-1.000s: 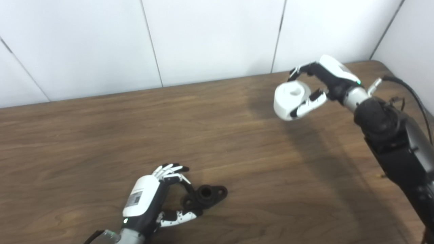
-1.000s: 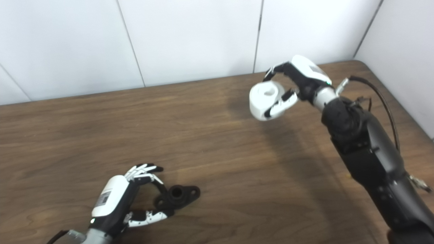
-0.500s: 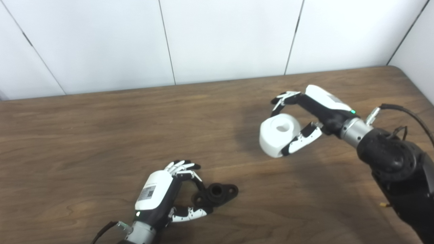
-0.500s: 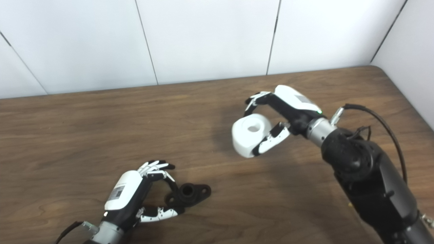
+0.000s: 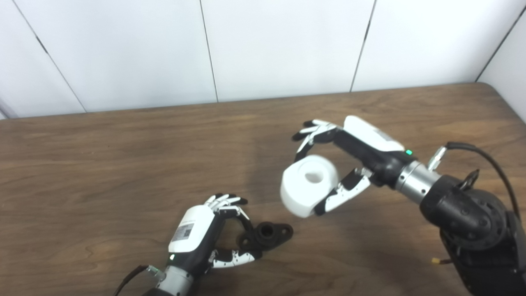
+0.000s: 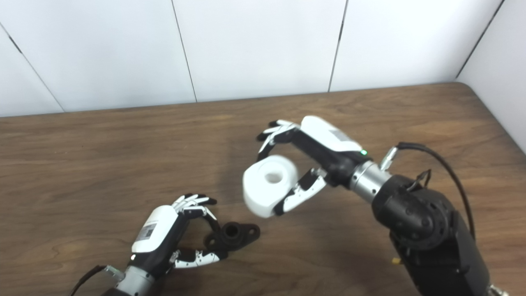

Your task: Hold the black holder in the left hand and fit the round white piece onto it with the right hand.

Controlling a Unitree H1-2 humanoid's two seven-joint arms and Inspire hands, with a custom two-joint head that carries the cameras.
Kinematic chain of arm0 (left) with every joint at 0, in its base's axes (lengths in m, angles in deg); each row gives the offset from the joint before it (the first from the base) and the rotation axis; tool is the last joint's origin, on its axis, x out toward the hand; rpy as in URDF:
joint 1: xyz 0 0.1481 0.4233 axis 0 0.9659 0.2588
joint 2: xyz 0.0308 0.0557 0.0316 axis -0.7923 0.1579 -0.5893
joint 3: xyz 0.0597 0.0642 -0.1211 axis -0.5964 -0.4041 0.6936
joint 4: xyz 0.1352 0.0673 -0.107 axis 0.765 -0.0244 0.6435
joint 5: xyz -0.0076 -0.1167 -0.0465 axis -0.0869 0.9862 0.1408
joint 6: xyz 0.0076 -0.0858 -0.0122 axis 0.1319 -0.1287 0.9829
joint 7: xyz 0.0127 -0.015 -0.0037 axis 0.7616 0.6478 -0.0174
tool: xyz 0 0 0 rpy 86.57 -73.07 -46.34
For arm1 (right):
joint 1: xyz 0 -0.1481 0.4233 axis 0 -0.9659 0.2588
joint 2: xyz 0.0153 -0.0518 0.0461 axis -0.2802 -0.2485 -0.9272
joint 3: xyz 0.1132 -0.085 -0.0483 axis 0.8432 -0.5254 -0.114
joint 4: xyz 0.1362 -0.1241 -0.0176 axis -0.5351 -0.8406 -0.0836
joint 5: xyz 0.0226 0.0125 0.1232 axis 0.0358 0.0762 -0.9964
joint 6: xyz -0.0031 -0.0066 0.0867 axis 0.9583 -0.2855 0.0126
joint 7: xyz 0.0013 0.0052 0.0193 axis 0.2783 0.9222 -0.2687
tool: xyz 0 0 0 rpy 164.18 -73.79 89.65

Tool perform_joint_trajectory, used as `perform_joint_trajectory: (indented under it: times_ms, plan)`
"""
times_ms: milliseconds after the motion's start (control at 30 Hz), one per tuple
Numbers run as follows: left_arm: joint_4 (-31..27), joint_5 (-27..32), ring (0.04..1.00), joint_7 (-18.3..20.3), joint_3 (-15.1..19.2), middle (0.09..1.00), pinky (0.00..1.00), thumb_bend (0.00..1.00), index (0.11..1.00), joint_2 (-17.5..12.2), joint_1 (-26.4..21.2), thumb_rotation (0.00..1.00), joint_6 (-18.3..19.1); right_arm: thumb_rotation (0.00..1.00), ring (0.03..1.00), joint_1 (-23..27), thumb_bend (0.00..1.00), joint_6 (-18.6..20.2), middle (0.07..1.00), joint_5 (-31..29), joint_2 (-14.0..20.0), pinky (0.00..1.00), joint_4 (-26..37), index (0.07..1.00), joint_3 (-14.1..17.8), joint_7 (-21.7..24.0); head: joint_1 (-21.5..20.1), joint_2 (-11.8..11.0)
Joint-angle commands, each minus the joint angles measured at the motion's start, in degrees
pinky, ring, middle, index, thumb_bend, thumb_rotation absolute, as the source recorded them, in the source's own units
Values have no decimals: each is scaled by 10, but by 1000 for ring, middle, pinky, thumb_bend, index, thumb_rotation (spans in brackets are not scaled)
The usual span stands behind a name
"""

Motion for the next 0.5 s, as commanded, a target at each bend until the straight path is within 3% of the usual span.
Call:
perform_joint_trajectory:
  times_ms: [0, 267, 467]
  plan:
    - [9, -5, 897, 40, -14, 825, 921, 518, 488, -2, 13, 44, 31, 133, 937, 22, 525, 1, 827, 6, -7, 903, 22, 481, 3, 4, 0, 1]
    - [3, -4, 902, 47, -21, 826, 915, 518, 488, -4, 9, 45, 44, 134, 945, 25, 525, 1, 827, 28, -49, 950, 31, 481, -23, 29, -6, 5]
    - [-3, -2, 909, 56, -23, 828, 915, 518, 488, -6, 7, 46, 54, 135, 933, 21, 525, -1, 830, 39, -54, 966, 30, 481, -41, 37, -9, 7]
